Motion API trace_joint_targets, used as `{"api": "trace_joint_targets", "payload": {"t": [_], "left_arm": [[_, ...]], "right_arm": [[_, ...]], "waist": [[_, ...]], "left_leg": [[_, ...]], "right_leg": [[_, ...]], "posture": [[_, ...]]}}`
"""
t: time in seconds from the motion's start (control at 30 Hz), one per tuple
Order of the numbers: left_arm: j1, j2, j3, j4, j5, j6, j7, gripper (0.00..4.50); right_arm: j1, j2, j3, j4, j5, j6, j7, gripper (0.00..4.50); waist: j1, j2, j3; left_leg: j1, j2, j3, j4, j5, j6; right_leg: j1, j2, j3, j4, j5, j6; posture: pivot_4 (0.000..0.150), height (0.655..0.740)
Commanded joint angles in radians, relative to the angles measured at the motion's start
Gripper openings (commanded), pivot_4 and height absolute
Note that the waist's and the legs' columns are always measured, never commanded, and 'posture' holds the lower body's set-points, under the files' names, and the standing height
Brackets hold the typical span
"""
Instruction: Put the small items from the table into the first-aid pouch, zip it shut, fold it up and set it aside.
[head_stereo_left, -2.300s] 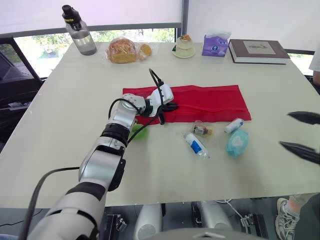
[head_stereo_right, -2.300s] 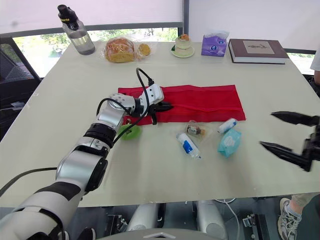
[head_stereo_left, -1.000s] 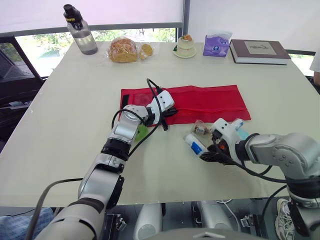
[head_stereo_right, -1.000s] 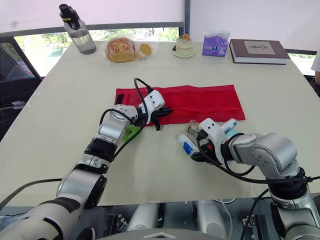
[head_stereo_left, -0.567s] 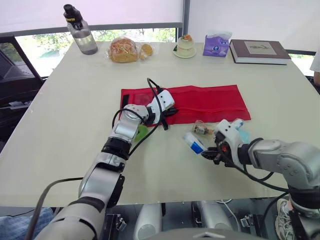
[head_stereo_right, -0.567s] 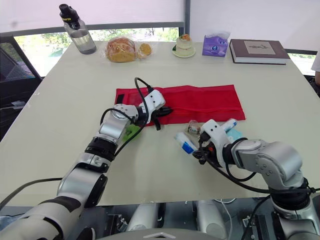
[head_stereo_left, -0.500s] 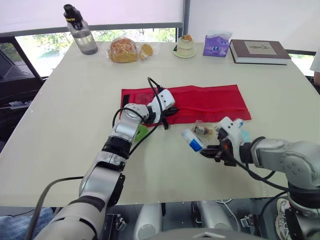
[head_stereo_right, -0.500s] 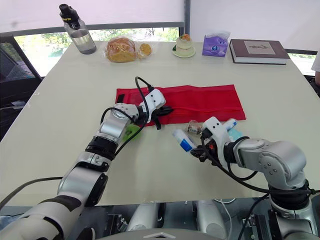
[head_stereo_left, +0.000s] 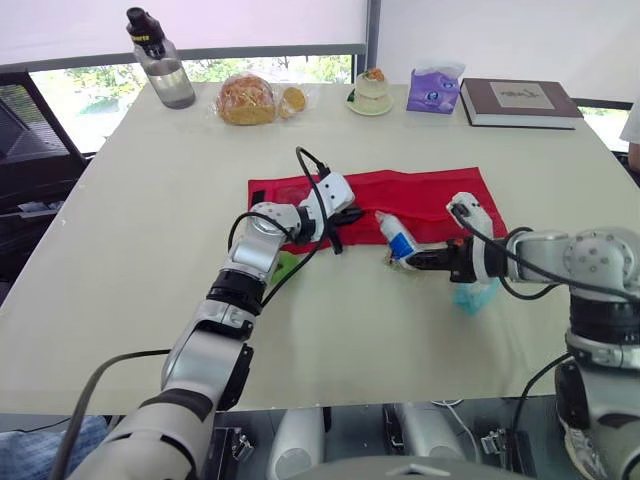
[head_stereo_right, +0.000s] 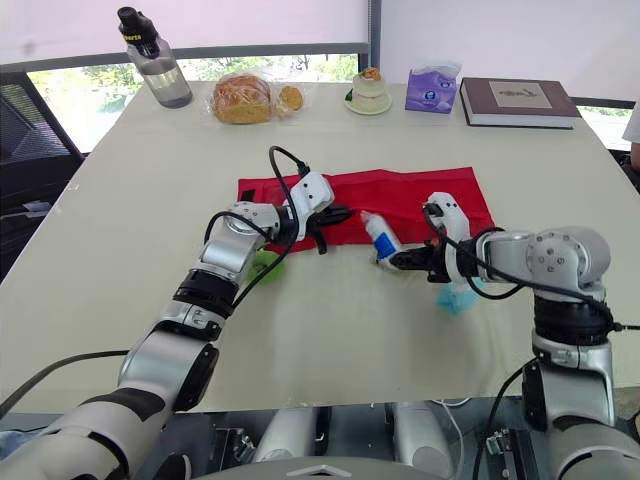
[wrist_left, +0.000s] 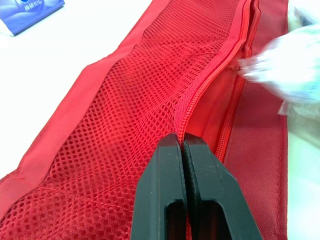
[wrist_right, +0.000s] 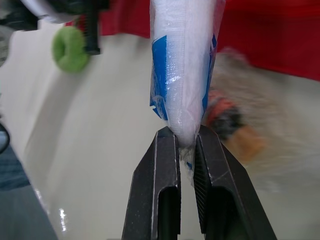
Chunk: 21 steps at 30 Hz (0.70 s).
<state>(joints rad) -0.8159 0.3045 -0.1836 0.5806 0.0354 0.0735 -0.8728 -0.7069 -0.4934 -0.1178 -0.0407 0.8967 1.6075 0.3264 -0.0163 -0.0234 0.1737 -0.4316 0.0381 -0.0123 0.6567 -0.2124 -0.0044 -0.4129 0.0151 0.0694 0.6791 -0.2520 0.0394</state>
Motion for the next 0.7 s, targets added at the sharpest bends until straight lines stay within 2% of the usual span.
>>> {"api": "trace_joint_targets", "payload": {"t": [0.03, 0.2, 0.43, 0.7], "left_arm": [[-0.017, -0.031, 0.004, -0.032, -0.021, -0.027, 0.012, 0.0], [-0.003, -0.062, -0.009, -0.061, -0.019, -0.027, 0.01, 0.0], [0.026, -0.068, -0.018, -0.102, -0.02, -0.015, 0.008, 0.0], [0.034, -0.076, -0.026, -0.128, -0.02, -0.003, 0.007, 0.0]], "right_arm": [[-0.049, -0.033, 0.069, 0.055, -0.042, -0.013, 0.065, 0.04], [-0.117, -0.024, 0.141, 0.163, -0.101, -0.057, 0.131, 0.04], [-0.179, 0.047, 0.116, 0.303, -0.176, -0.082, 0.14, 0.04], [-0.24, 0.129, 0.075, 0.41, -0.25, -0.101, 0.13, 0.04]], "waist": [[-0.001, 0.0, 0.0], [-0.006, 0.0, 0.0], [-0.028, 0.0, 0.0], [-0.025, 0.001, 0.0]], "left_leg": [[0.0, 0.0, 0.0, 0.0, 0.0, 0.0], [0.001, 0.0, 0.0, -0.002, 0.0, 0.0], [0.001, 0.0, 0.001, -0.002, 0.0, 0.0], [0.001, 0.001, 0.001, -0.003, 0.0, 0.0]], "right_leg": [[0.0, 0.0, 0.0, 0.0, 0.0, 0.0], [0.0, 0.0, 0.0, 0.0, 0.0, 0.0], [0.0, 0.0, 0.001, 0.0, 0.0, 0.0], [-0.001, 0.001, 0.001, 0.0, 0.0, 0.0]], "posture": [[0.15, 0.74], [0.15, 0.74], [0.15, 0.74], [0.15, 0.74]]}}
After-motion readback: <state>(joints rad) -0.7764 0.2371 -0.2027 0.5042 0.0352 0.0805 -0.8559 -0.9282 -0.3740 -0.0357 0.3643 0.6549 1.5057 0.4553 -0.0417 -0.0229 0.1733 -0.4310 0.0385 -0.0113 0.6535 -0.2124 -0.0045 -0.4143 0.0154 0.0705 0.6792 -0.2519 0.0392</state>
